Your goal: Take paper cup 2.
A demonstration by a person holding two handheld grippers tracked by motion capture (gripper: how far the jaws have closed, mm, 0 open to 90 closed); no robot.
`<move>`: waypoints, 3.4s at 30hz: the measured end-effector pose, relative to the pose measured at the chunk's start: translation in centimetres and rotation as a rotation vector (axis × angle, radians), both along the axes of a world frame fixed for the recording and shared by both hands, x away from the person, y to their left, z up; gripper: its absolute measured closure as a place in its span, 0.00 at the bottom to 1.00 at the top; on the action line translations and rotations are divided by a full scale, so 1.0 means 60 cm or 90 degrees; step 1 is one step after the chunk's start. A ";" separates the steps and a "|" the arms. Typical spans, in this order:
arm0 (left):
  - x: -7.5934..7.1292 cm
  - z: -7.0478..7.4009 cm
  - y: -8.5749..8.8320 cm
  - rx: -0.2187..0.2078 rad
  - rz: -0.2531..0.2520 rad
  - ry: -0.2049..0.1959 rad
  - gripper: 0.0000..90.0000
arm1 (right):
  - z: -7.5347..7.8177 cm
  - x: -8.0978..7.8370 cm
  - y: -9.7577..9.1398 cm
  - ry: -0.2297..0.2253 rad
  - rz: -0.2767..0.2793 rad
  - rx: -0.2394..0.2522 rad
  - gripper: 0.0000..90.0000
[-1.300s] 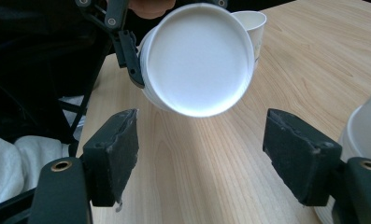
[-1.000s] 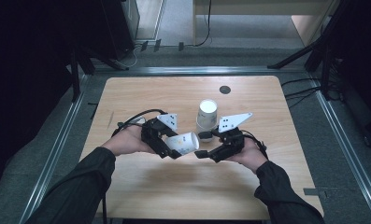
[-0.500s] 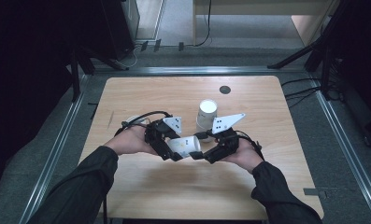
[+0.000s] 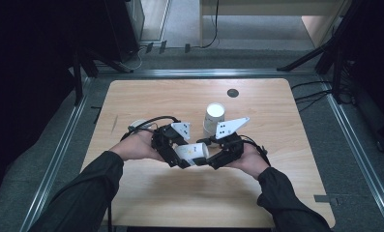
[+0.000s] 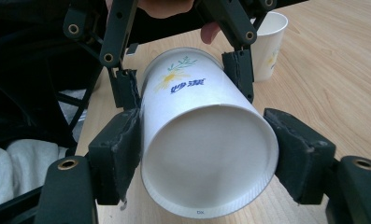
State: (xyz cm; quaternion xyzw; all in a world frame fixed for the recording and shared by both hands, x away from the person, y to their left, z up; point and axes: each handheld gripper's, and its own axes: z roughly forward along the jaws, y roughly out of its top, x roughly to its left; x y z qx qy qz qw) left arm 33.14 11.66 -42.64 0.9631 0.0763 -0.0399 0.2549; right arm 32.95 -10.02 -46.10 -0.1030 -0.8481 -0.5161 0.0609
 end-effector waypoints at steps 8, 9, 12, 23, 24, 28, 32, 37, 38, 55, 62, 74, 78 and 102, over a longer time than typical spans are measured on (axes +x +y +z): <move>-0.001 -0.001 0.000 0.007 -0.007 -0.004 0.31 | -0.001 0.000 0.002 0.004 0.010 -0.009 0.37; -0.001 -0.001 0.000 0.006 -0.008 -0.005 0.31 | -0.002 0.000 0.002 0.004 0.010 -0.009 0.37; -0.001 -0.001 0.000 0.004 -0.008 -0.003 0.31 | -0.001 -0.001 0.001 0.003 0.013 -0.010 0.38; 0.002 0.005 0.007 -0.032 0.007 -0.003 0.20 | 0.004 0.001 -0.002 -0.009 0.004 0.000 0.39; 0.001 0.005 0.008 -0.039 0.013 -0.006 0.19 | 0.005 0.001 -0.004 -0.007 0.003 0.004 0.39; 0.004 0.004 0.015 -0.062 0.033 -0.013 0.19 | 0.007 0.001 -0.007 -0.006 0.003 0.008 0.39; 0.005 0.004 0.023 -0.086 0.046 -0.010 0.18 | 0.009 0.003 -0.011 -0.006 -0.003 0.012 0.39; 0.004 0.001 0.030 -0.103 0.055 -0.005 0.17 | 0.010 0.004 -0.015 -0.003 -0.005 0.014 0.39; 0.004 -0.001 0.031 -0.109 0.059 -0.004 0.15 | 0.010 0.004 -0.016 -0.003 -0.003 0.015 0.39; -0.014 -0.029 0.052 -0.243 0.125 0.001 0.11 | 0.020 0.006 -0.031 -0.002 -0.008 0.040 0.39; -0.021 -0.040 0.056 -0.289 0.135 0.015 0.11 | 0.022 0.007 -0.036 0.001 -0.010 0.054 0.39; -0.031 -0.051 0.062 -0.351 0.140 0.030 0.15 | 0.022 0.003 -0.037 0.014 0.009 0.072 0.39; -0.031 -0.053 0.063 -0.356 0.139 0.037 0.16 | 0.021 0.003 -0.036 0.018 0.012 0.074 0.39; -0.036 -0.059 0.064 -0.357 0.132 0.023 0.24 | 0.013 0.001 -0.031 0.030 0.021 0.072 0.38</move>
